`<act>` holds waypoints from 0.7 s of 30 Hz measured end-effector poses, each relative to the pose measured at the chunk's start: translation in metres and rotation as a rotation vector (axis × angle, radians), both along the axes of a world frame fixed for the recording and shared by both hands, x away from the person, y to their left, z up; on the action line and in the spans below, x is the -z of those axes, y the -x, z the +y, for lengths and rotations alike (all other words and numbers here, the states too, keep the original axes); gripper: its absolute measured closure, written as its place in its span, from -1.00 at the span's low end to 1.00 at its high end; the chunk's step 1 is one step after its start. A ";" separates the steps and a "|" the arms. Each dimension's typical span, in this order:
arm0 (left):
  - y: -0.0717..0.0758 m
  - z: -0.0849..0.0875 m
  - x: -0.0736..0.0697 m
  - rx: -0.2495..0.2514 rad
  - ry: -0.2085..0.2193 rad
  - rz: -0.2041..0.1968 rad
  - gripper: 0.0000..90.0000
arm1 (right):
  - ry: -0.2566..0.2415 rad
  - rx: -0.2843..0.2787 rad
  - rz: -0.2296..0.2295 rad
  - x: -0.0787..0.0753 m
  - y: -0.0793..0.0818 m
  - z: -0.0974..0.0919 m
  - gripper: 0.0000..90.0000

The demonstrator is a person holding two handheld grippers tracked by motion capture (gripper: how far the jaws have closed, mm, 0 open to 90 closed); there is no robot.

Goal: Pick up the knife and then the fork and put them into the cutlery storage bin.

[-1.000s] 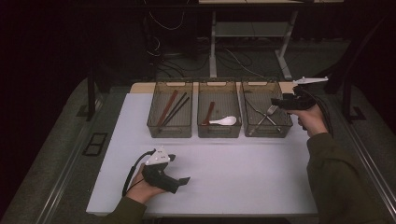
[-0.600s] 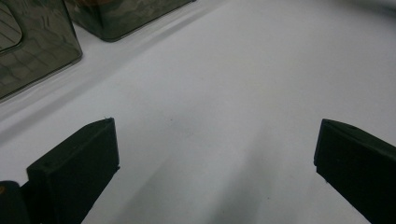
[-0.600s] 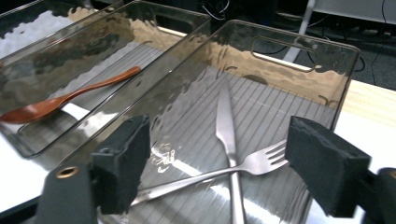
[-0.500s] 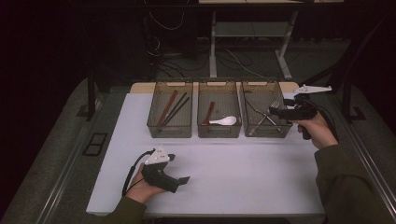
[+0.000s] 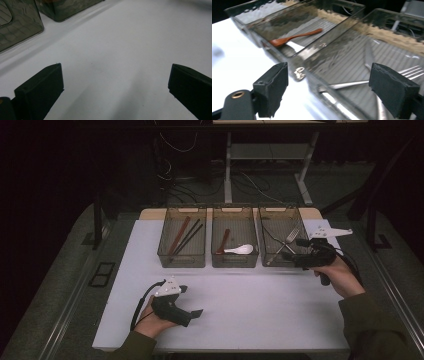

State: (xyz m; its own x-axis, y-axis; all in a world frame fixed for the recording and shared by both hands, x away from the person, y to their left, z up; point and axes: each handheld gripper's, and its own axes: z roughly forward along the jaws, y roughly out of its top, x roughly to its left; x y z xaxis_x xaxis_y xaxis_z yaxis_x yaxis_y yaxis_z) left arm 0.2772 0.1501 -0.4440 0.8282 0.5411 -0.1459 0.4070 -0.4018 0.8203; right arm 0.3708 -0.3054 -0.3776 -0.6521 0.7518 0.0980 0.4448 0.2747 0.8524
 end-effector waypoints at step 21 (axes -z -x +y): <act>0.002 0.000 -0.002 0.013 0.012 -0.012 -1.00 | -0.013 -0.116 -0.001 0.033 0.065 0.018 -0.65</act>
State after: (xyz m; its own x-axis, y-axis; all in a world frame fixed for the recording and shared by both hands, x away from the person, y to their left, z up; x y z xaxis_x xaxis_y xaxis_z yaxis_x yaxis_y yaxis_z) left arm 0.2748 0.1499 -0.4415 0.8367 0.5289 -0.1418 0.3917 -0.3971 0.8300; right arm 0.3054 -0.2875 -0.4109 -0.7345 0.6702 0.1066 0.4101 0.3133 0.8565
